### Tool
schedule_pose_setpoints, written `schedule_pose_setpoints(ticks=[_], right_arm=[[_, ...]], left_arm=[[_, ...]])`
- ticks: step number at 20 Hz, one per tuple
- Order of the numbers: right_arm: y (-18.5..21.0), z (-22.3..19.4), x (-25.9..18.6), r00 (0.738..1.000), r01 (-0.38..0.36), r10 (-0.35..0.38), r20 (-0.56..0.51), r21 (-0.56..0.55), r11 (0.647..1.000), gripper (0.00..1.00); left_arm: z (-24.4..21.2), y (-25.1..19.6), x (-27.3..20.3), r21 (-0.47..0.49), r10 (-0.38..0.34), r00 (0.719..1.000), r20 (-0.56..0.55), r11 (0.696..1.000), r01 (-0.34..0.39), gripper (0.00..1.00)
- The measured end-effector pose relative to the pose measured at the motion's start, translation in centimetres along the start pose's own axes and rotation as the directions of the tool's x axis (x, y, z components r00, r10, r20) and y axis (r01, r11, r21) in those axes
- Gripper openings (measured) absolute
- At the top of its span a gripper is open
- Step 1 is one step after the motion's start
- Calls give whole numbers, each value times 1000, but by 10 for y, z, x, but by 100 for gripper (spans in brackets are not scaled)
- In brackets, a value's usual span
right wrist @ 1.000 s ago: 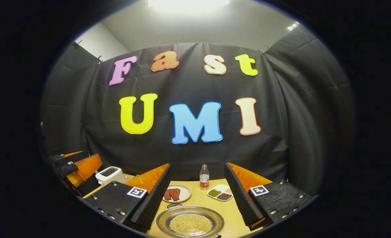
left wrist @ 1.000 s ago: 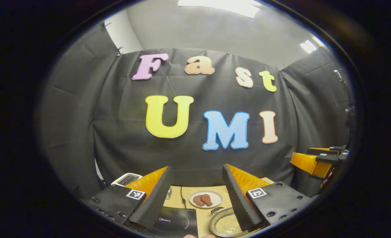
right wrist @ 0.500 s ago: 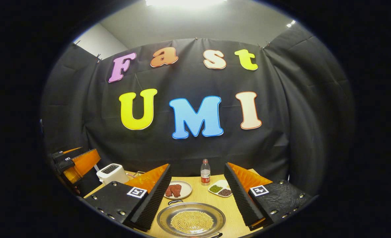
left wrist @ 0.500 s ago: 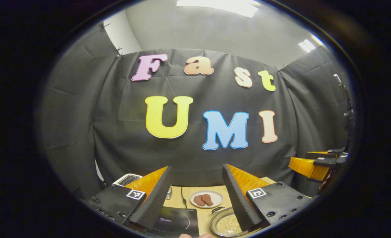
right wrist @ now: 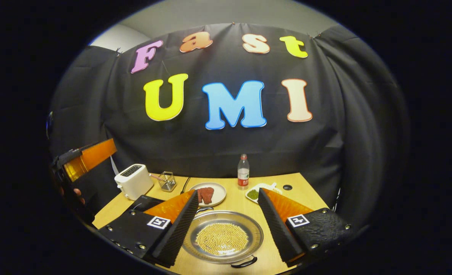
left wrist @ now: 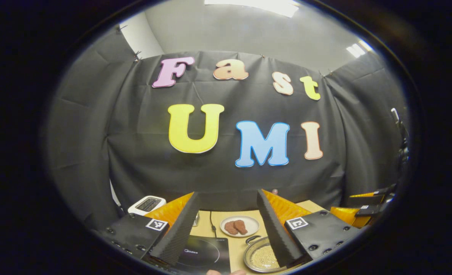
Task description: First push the handle of the pot to place it horizontally, then grasp the pot with both hands and set it on the induction cooktop.
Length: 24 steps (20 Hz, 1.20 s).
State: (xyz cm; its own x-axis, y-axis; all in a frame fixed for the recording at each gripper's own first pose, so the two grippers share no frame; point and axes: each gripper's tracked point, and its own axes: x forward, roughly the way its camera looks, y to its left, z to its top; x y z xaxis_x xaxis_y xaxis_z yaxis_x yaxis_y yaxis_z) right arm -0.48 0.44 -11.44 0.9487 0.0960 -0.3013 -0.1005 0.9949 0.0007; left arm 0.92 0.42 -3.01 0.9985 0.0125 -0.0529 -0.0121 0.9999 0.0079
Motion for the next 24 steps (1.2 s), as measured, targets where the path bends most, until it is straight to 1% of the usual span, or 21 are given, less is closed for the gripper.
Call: schedule_pose_setpoints(ticks=[1,2,3,4,5,7,8,9,10,11,12,15,18,19,22,24], right_arm=[[0,-12,4,1000,-4,4,-30,1,1000,87],[-1,-24,5,998,3,-3,-65,-1,1000,83],[-2,-36,10,996,5,-5,-93,0,1000,72],[-2,-45,9,993,6,-5,-121,3,1000,65],[-3,-56,10,989,11,-11,-148,1,1000,55],[3,-77,10,978,-10,13,-209,13,1000,42],[0,-84,7,971,-2,3,-239,5,1000,42],[1,-97,11,962,-15,21,-272,25,1000,27],[9,-106,14,952,-42,57,-301,55,998,11],[6,-112,17,946,-28,46,-321,62,998,16],[2,-120,17,937,-8,32,-347,69,998,5],[5,-143,11,906,-41,72,-417,83,996,6],[8,-166,7,865,-71,103,-492,83,994,6],[8,-173,3,851,-69,105,-515,89,994,0],[13,-195,-2,812,-87,127,-570,97,992,0],[15,-211,-8,776,-100,134,-616,90,991,0]], left_arm=[[-2,-1,1,0,-1,1000,-5,1000,1,97],[-6,-2,3,2,-2,1000,-10,1000,2,96],[-8,-3,3,5,-4,1000,-14,1000,4,95],[-10,-3,2,8,-4,1000,-17,1000,4,95],[-9,-3,2,11,-4,1000,-19,1000,4,95],[-14,-3,5,12,-2,1000,-27,1000,3,95],[-16,-1,5,12,0,1000,-30,1000,0,95],[-17,0,5,11,3,999,-35,1000,-2,95],[-19,1,6,9,5,999,-39,1000,-5,95],[-20,2,7,8,9,999,-44,1000,-9,95],[-24,3,7,7,10,999,-49,1000,-9,95],[-28,7,9,11,18,998,-59,1000,-18,95],[-33,10,12,10,23,997,-71,1000,-23,95],[-34,11,13,10,26,997,-75,1000,-25,95],[-38,17,15,12,35,996,-82,999,-34,95],[-43,18,14,10,37,995,-92,999,-37,95]])
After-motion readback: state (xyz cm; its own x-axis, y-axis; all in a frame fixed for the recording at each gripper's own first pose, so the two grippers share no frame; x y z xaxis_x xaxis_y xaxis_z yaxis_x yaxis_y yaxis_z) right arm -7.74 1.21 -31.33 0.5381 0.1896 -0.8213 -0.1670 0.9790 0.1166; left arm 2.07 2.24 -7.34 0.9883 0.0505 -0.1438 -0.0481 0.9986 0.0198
